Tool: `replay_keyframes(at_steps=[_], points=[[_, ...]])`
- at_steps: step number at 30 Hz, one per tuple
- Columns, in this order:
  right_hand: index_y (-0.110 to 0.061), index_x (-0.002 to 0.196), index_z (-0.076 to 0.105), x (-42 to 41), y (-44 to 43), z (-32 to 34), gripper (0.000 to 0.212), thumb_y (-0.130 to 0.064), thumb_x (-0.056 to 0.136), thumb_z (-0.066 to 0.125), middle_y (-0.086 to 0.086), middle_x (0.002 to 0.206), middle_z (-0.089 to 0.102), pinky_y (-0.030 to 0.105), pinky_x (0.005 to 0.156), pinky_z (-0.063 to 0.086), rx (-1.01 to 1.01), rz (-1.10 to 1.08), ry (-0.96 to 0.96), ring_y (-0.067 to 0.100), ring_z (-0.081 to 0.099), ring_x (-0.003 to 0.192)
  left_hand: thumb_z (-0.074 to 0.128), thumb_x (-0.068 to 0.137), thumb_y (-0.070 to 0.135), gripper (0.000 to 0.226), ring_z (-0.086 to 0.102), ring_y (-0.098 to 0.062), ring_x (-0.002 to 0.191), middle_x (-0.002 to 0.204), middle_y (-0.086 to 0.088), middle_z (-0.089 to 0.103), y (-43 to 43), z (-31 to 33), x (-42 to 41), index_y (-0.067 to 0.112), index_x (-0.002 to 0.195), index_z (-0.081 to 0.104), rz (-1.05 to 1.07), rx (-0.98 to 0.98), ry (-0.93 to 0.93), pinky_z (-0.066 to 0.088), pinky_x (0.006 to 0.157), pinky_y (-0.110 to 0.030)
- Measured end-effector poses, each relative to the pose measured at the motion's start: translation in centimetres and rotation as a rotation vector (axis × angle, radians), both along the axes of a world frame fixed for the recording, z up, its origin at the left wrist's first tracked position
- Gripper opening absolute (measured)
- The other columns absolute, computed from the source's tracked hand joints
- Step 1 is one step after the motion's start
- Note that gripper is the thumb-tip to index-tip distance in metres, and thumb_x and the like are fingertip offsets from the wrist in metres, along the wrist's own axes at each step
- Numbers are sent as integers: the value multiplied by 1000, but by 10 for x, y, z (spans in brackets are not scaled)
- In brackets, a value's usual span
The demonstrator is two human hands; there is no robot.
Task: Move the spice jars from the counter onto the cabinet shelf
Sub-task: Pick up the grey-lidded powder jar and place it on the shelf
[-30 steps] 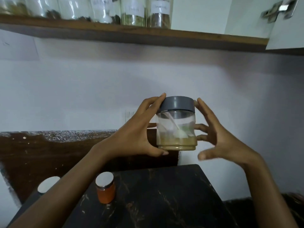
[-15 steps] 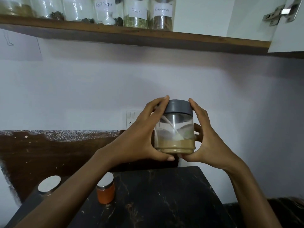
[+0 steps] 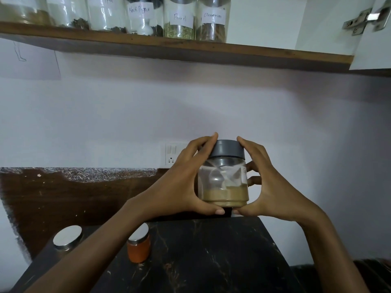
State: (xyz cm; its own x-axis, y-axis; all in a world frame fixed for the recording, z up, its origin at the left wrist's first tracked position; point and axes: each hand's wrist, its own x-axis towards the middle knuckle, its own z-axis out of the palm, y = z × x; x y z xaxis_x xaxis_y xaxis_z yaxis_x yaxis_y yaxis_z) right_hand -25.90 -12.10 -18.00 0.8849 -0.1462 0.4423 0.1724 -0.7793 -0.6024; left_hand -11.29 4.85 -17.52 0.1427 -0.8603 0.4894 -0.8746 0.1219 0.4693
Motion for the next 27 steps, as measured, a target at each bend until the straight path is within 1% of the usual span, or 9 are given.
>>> replay_keyframes(at_steps=[4,6,8,12,15,18,22,25,27], points=[[-61,135,0,-4,-3,1,124,-38,48,86,-40,138,7,14,87,47,54,57,16,-8,41,114,89,55,34,126,24,7,132,143,19,20,4,0,1,33,149,6,-17,-59,69,24,99,0],[-63,134,1,-6,-7,1,125,-33,49,87,-46,134,15,18,89,49,145,111,46,-7,43,118,88,55,35,124,25,7,132,143,21,22,5,1,2,35,149,7,-23,-67,107,25,100,-1],[-63,133,6,-7,-7,0,123,-23,50,87,-47,126,27,21,85,52,210,127,59,-3,49,116,88,56,34,124,21,10,133,146,25,17,6,1,3,36,148,4,-35,-45,127,24,100,0],[-69,127,6,-3,1,3,116,-35,47,84,-37,133,16,14,79,50,64,26,28,-10,44,108,86,57,42,128,10,22,129,146,30,0,5,2,0,41,145,-6,-8,20,27,18,95,7],[-69,126,4,-1,3,2,116,-37,47,82,-39,132,12,8,81,46,13,32,14,-13,39,109,86,58,41,125,20,14,130,144,25,10,4,0,-2,37,148,-2,7,18,17,24,95,4],[-66,130,0,-4,-3,1,121,-36,50,85,-43,136,8,11,89,45,52,64,47,-13,36,117,88,58,35,124,24,8,132,144,21,16,6,-2,0,39,148,2,4,-15,83,25,100,-1],[-68,129,3,-9,-8,5,122,-30,49,87,-47,130,18,15,81,49,164,100,121,-6,48,114,88,59,33,127,17,6,138,149,24,9,7,-3,3,43,146,-4,-32,17,147,24,109,-13],[-63,131,4,-5,-3,8,122,-33,47,87,-42,131,16,15,80,50,52,38,93,-6,48,105,87,59,38,131,4,12,138,152,28,-7,4,-3,4,42,145,-12,-3,71,116,19,104,-2],[-63,131,1,-3,-1,8,122,-37,47,86,-45,129,12,11,82,48,10,17,73,-10,45,104,88,58,34,128,14,19,132,153,24,4,3,-1,4,41,146,-5,-6,53,133,31,89,4]])
